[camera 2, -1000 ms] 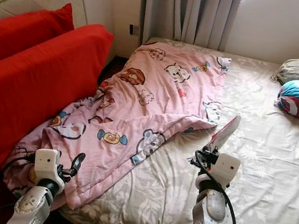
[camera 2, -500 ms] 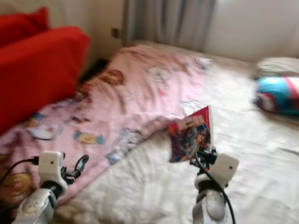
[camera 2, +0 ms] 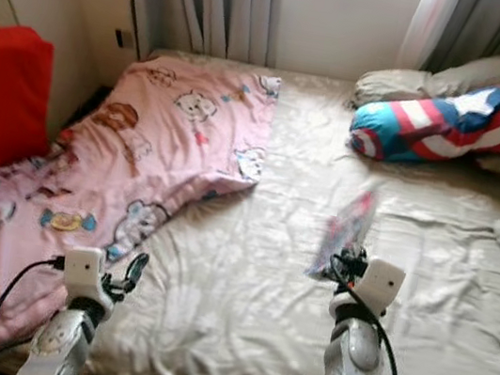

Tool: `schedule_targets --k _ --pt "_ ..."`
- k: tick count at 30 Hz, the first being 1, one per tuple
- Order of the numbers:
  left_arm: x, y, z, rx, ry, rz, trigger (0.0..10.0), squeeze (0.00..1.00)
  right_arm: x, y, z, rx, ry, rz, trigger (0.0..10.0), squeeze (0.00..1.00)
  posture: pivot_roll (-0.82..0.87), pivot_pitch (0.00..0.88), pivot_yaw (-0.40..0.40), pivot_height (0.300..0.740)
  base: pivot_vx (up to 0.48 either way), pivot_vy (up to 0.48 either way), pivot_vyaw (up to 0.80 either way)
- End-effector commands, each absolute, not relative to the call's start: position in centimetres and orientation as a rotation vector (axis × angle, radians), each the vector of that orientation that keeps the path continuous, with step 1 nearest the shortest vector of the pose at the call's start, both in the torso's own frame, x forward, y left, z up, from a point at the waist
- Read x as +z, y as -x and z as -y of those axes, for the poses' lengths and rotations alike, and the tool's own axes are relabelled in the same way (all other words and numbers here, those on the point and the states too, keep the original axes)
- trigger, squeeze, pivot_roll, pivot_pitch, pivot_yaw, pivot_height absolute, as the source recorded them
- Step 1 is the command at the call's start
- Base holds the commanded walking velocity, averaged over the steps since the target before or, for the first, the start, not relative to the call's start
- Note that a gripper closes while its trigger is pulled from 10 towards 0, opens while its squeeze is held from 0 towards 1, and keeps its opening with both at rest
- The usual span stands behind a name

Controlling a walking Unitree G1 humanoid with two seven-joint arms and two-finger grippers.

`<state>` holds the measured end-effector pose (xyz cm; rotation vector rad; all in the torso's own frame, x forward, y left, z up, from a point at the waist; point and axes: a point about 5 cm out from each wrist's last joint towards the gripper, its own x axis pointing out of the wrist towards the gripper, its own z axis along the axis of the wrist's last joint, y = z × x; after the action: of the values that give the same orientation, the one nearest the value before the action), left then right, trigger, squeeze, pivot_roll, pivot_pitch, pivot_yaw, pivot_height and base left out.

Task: Clean up the room

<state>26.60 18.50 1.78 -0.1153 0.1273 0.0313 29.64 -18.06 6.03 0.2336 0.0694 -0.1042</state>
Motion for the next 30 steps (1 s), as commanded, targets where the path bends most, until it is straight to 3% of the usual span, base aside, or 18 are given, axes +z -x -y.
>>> schedule_targets --k 1,30 --pt "1.56 -26.53 -18.24 0.027 0.118 -0.138 10.0 0.0 6.88 -29.93 18.82 -0.114 -0.22 -0.03 10.0 0.0 -0.08 0.053 0.019 0.74 0.0 -0.304 0.0" --pt "1.48 -26.48 -18.33 0.021 0.112 -0.142 10.0 0.0 6.54 -29.87 18.48 -0.096 -0.228 -0.046 10.0 0.0 -0.08 0.061 0.024 0.74 0.0 -0.304 0.0"
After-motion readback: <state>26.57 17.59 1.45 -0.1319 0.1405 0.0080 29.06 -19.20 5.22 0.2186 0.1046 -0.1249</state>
